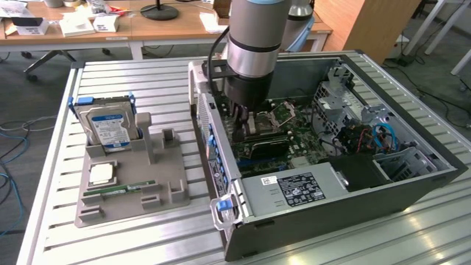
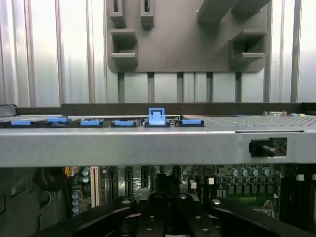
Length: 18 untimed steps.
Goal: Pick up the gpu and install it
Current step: 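Press down on the gpu until it lock into place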
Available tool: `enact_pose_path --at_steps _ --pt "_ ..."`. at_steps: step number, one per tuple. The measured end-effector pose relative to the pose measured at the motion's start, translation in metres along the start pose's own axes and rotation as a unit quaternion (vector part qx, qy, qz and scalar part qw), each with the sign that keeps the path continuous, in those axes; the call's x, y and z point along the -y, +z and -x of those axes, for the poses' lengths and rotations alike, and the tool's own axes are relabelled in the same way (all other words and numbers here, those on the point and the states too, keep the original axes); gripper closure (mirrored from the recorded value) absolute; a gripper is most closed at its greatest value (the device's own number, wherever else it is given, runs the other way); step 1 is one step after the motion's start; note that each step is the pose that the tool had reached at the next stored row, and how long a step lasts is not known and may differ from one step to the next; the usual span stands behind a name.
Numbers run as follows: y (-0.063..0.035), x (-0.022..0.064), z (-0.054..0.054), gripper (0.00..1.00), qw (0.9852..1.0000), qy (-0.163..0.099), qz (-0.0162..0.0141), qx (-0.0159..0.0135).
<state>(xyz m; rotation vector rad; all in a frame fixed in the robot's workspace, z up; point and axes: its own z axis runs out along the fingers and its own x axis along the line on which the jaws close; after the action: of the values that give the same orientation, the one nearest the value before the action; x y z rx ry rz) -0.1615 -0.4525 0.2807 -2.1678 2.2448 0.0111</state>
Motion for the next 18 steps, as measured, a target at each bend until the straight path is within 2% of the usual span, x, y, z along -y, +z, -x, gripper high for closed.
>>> enact_pose_path --at_steps 7,18 --pt "0.0002 0.0131 0.000 0.89 1.0000 0.000 0.0001 0.0003" --pt "0.0004 0.0397 0.001 0.89 1.0000 0.000 0.0010 0.0016"
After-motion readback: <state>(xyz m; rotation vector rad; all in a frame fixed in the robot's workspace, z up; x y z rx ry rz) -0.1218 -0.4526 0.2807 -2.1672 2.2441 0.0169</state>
